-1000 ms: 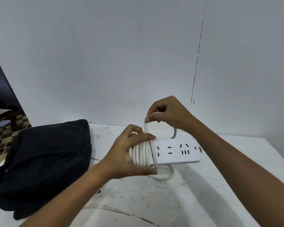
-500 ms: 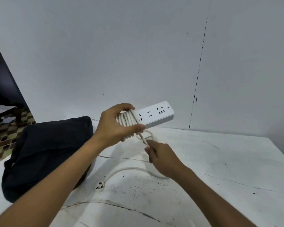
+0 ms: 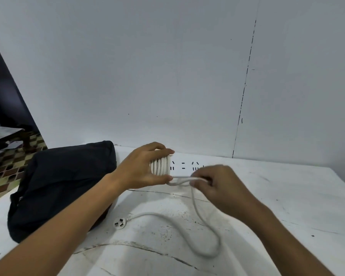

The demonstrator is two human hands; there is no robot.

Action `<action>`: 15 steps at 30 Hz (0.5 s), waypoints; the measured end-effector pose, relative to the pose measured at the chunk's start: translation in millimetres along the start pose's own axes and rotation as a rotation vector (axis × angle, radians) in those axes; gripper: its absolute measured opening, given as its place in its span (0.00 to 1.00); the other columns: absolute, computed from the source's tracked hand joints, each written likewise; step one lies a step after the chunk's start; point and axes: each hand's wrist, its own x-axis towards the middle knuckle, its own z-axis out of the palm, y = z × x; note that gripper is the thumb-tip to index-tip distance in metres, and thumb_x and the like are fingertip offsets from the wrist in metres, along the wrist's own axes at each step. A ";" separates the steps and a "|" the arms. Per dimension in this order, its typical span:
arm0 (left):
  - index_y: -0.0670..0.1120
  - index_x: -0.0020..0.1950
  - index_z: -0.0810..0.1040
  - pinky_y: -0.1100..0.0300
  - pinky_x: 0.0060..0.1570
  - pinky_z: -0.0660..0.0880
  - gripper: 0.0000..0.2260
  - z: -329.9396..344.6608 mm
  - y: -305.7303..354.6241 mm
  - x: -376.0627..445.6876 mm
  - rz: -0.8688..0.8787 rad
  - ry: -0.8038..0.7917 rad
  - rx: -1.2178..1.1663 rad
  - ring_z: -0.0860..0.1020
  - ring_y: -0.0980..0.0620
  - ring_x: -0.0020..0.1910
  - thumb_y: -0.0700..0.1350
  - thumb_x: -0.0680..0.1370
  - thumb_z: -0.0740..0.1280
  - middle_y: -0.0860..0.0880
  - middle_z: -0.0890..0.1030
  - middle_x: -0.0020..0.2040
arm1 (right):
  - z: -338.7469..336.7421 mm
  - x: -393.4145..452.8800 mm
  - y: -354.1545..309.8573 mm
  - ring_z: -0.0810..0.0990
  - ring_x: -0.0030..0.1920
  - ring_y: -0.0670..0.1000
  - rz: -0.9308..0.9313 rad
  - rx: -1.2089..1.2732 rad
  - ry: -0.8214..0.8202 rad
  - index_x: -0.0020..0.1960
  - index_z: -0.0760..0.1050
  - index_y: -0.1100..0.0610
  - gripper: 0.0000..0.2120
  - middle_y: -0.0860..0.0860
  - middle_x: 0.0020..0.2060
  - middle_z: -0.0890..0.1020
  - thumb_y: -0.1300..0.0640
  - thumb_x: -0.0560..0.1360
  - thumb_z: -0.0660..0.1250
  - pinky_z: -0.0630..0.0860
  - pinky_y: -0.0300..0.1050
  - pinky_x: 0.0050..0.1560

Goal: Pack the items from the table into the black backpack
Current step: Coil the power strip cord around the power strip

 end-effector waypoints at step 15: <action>0.64 0.74 0.58 0.57 0.46 0.77 0.49 -15.4 70.2 -20.4 0.114 0.116 -0.733 0.78 0.51 0.47 0.54 0.59 0.81 0.51 0.73 0.58 | -43.3 75.4 5.2 0.71 0.26 0.48 -0.114 0.505 -0.144 0.33 0.80 0.55 0.10 0.47 0.25 0.77 0.50 0.62 0.78 0.65 0.38 0.29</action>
